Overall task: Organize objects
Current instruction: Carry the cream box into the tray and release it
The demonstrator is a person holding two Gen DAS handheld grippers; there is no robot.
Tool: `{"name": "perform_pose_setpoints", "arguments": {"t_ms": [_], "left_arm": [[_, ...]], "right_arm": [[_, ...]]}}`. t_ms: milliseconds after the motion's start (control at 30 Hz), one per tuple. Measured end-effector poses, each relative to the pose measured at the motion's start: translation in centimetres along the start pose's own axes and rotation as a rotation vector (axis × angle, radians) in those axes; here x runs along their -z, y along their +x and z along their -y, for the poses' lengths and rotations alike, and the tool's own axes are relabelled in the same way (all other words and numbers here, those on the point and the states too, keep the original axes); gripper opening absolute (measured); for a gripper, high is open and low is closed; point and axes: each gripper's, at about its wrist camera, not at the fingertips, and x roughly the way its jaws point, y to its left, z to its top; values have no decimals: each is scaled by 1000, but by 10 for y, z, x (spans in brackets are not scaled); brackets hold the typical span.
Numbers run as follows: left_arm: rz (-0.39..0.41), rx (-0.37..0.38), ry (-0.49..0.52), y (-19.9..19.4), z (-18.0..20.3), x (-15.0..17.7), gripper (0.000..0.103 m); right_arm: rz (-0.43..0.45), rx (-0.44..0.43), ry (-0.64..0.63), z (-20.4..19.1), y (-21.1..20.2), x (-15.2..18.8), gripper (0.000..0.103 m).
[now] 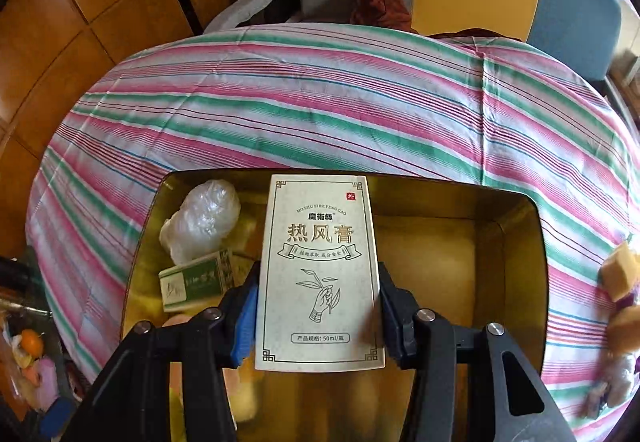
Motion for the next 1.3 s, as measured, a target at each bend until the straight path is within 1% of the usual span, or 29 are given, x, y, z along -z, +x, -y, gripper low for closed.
{"name": "perform_pose_setpoints", "arguments": {"t_ms": [233,333,367,400,467,500,600,700,833,933,1033,1133,1300], "left_arm": [[-7,-3,-21,2,-4,1,70],[-10,-12,-25,3,-5,0,70],[-8,-17,-25,2,-5,0,70],[-5,-19,-25,2,-5,0,70],[3,-29,-22,0,-5,0,70],[9,-36,-20,-1,-5,0,70],[22,-59,-10,-3,-3,1,70],[33,-92,7,-4,0,1,70],[67,-128,43,-12,9,0,70],[102,-152,72,-19,18,-1,70],[125,-170,92,-25,25,-1,70],[130,-194,104,-27,31,1,70],[124,-204,121,-27,43,4,70]], "right_arm": [[1,27,-11,-13,15,0,52],[-1,-15,6,-15,16,-1,54],[-3,-29,8,-15,17,-1,57],[-5,-40,15,-14,17,-1,67],[3,-66,42,-9,13,1,79],[15,-77,50,-7,8,2,83],[51,-107,64,2,-7,9,90],[75,-123,68,8,-22,20,90],[117,-109,28,12,-46,40,90],[163,-101,-2,19,-66,56,94],[199,-100,-10,29,-84,71,94],[232,-92,-17,42,-98,85,96],[275,-54,-13,67,-116,105,97]]}}
